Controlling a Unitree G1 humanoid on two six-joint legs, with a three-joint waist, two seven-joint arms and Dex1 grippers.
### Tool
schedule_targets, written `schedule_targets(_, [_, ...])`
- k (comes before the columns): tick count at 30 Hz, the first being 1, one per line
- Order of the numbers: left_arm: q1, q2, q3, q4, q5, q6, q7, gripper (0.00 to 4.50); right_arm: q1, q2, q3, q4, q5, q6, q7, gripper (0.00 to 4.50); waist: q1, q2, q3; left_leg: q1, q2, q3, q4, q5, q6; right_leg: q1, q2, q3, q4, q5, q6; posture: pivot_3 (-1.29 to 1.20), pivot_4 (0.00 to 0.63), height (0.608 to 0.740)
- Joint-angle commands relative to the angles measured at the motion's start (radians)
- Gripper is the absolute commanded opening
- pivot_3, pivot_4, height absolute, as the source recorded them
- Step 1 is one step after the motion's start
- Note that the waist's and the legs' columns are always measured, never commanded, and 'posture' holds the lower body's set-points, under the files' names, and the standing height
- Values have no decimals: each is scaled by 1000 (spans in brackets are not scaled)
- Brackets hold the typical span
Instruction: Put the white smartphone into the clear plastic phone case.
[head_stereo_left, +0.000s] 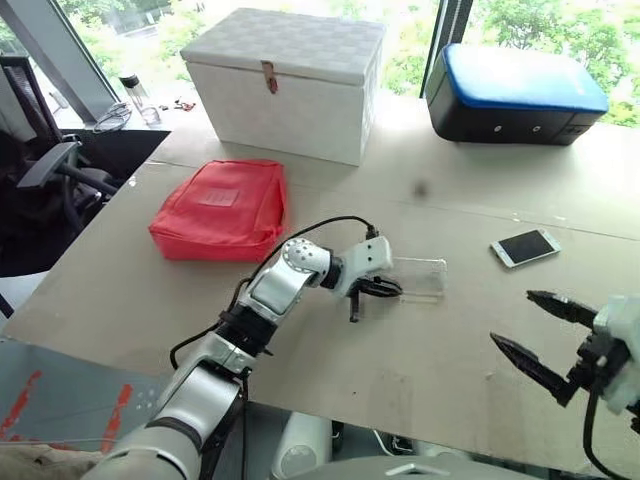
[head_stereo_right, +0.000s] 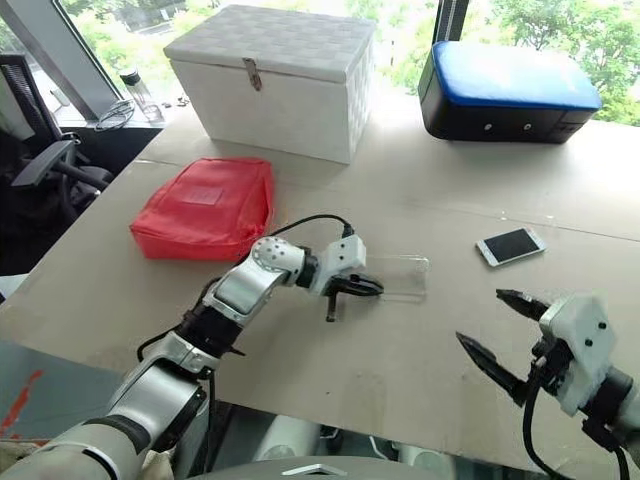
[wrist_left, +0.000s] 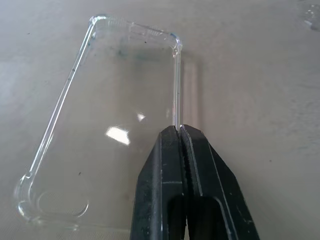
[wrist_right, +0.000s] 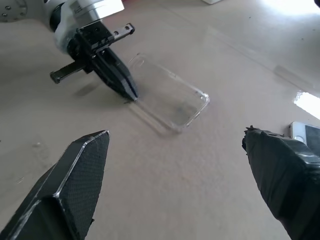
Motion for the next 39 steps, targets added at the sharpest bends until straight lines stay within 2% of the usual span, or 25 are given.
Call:
schedule_targets(1, [-12, -5, 1, -38, -16, -10, -37, 26, -48, -14, 37, 1, -41, 18, -60, 4500, 1, 0, 0, 0, 0, 0, 0, 0, 0, 0, 0, 0, 0, 0, 0, 0, 150, 740])
schedule_targets(3, [-16, -4, -5, -33, -11, -7, -55, 26, -96, -12, 70, 18, -79, 35, -115, 4500, 1, 0, 0, 0, 0, 0, 0, 0, 0, 0, 1, -1, 0, 0, 0, 0, 150, 740])
schedule_targets(7, [-9, -18, 22, -70, -33, 20, -52, 1769, -197, 6, 150, 70, -153, 96, -230, 4500, 0, 0, 0, -1, 0, 0, 2, 3, 5, 0, 1, -1, 0, 0, 0, 0, 150, 740])
schedule_targets(9, [20, 9, 66, -129, -66, 43, -51, 2817, -288, 30, 191, 114, -85, 185, -272, 4500, 0, 0, 0, -3, 0, -2, 5, 2, 5, 0, 1, -2, 0, 0, 1, 0, 150, 740])
schedule_targets(10, [38, 30, 86, -161, -80, 53, -52, 3058, -330, 41, 204, 141, -65, 225, -291, 4500, -5, 0, 0, -5, 1, -3, 7, 2, 5, -1, 1, -3, 1, 1, 1, 0, 150, 740])
schedule_targets(11, [59, 53, 105, -196, -93, 61, -53, 3673, -371, 38, 227, 169, -93, 244, -314, 4500, -11, 0, 0, -6, 1, -3, 8, 2, 5, -1, 1, -3, 1, 1, 1, 0, 150, 740])
schedule_targets(13, [114, 100, 150, -285, -123, 95, -39, 4476, -457, 28, 281, 236, -153, 278, -350, 4500, -22, 1, 0, -6, 1, -3, 9, 2, 6, -1, 1, -4, 1, 1, 2, 0, 150, 740])
schedule_targets(16, [194, 155, 202, -406, -157, 133, -7, 4476, -632, 110, 323, 352, -208, 371, -500, 4500, -28, 1, 0, -7, 2, -3, 10, 2, 6, -1, 0, -4, 1, 2, 2, 0, 150, 740])
schedule_targets(19, [237, 157, 229, -481, -173, 191, 60, 4476, -756, 200, 358, 424, -270, 430, -614, 4500, -20, 3, 1, -7, 2, -3, 11, 1, 3, -2, 0, -5, 2, 2, 2, 0, 150, 740])
schedule_targets(20, [252, 156, 238, -501, -172, 200, 87, 4476, -808, 228, 402, 452, -327, 461, -678, 4500, -18, 3, 1, -8, 2, -4, 11, 0, 2, -1, 0, -7, 2, 2, 2, 0, 150, 740])
schedule_targets(23, [279, 153, 250, -541, -178, 228, 142, 4476, -935, 362, 424, 507, -436, 597, -863, 4500, -24, 3, 1, -8, 2, -4, 11, 0, 2, -1, 0, -7, 2, 2, 2, 0, 150, 740])
schedule_targets(26, [297, 155, 260, -570, -177, 244, 183, 4476, -1077, 520, 362, 564, -530, 761, -1015, 4500, -25, 3, 1, -8, 2, -3, 11, 2, 2, -2, 0, -7, 3, 4, 3, 0, 150, 740])
schedule_targets(31, [308, 165, 279, -582, -190, 263, 217, 4476, -1256, 683, 239, 650, -673, 855, -1174, 4500, -24, 4, 1, -8, 2, -2, 11, 5, 1, -3, 1, -7, 5, 6, 3, 0, 150, 740])
schedule_targets(36, [313, 170, 279, -566, -201, 255, 226, 4476, -1397, 813, 59, 744, -771, 837, -1306, 4500, -25, 4, 1, -8, 1, -2, 11, 5, 1, -3, 1, -7, 5, 6, 4, 0, 150, 740])
schedule_targets(39, [315, 172, 277, -561, -205, 253, 230, 4476, -1446, 848, -12, 783, -787, 815, -1340, 4500, -26, 5, 1, -8, 1, -1, 11, 5, 1, -3, 1, -7, 5, 6, 4, 0, 150, 740])
